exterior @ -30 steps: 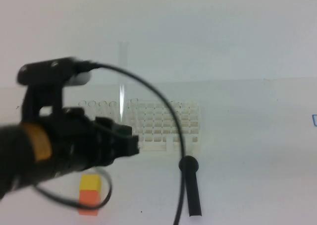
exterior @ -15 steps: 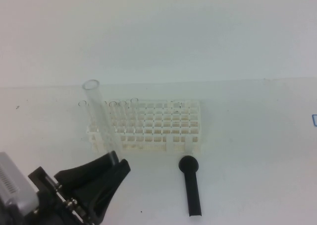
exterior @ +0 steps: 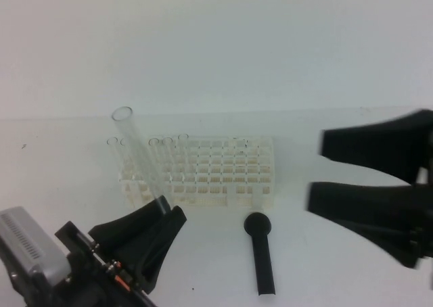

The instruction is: Place the test tubes

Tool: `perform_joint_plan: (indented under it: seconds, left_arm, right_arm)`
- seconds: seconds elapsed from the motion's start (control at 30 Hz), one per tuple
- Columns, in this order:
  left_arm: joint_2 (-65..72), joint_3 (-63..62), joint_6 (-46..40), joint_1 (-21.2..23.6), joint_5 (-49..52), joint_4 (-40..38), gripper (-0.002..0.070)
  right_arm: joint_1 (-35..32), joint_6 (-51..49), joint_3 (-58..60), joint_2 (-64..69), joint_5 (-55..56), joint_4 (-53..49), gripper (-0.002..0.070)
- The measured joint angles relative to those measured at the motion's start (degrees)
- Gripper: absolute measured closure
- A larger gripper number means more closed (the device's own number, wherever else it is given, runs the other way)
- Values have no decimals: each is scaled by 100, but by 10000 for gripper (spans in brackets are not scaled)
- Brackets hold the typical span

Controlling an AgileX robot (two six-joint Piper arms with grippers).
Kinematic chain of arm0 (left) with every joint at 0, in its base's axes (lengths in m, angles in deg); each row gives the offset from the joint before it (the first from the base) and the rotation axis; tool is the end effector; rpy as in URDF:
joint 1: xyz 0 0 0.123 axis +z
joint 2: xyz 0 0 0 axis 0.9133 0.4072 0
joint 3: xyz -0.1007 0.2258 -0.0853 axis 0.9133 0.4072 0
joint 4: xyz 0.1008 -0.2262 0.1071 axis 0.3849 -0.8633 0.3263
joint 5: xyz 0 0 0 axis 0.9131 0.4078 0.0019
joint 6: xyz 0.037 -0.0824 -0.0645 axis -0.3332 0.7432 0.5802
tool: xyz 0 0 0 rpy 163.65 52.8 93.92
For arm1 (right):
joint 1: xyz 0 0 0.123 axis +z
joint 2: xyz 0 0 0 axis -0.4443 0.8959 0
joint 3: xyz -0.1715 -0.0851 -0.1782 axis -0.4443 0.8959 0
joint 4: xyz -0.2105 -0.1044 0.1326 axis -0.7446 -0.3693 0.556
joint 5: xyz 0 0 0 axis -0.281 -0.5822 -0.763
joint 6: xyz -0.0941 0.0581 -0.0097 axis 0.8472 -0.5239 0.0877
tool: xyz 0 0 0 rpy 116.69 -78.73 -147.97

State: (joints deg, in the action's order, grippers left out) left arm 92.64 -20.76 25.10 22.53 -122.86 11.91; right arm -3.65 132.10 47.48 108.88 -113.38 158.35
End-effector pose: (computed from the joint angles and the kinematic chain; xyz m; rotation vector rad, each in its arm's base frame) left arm 0.1378 -0.1601 0.2001 0.5706 1.2433 -0.8972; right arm 0.1883 0.1658 0.3234 -0.9241 1.5104 0.9810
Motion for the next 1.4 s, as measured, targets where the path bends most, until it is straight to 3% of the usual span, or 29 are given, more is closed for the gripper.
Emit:
perform_joint_plan:
  seconds: [0.2, 0.37, 0.87, 1.4]
  left_arm:
    - [472, 0, 0, 0, -49, 0, 564]
    - [510, 0, 32, 0, -35, 34, 564]
    - [510, 0, 41, 0, -45, 227, 564]
    - [510, 0, 41, 0, -45, 161, 564]
  right_arm:
    - [1173, 750, -765, 858, 847, 196, 162]
    - [1709, 880, -1296, 1609, 1030, 259, 157]
    - [1796, 1034, -2138, 2534, 1065, 493, 158]
    - [1796, 781, -2319, 2771, 807, 493, 269]
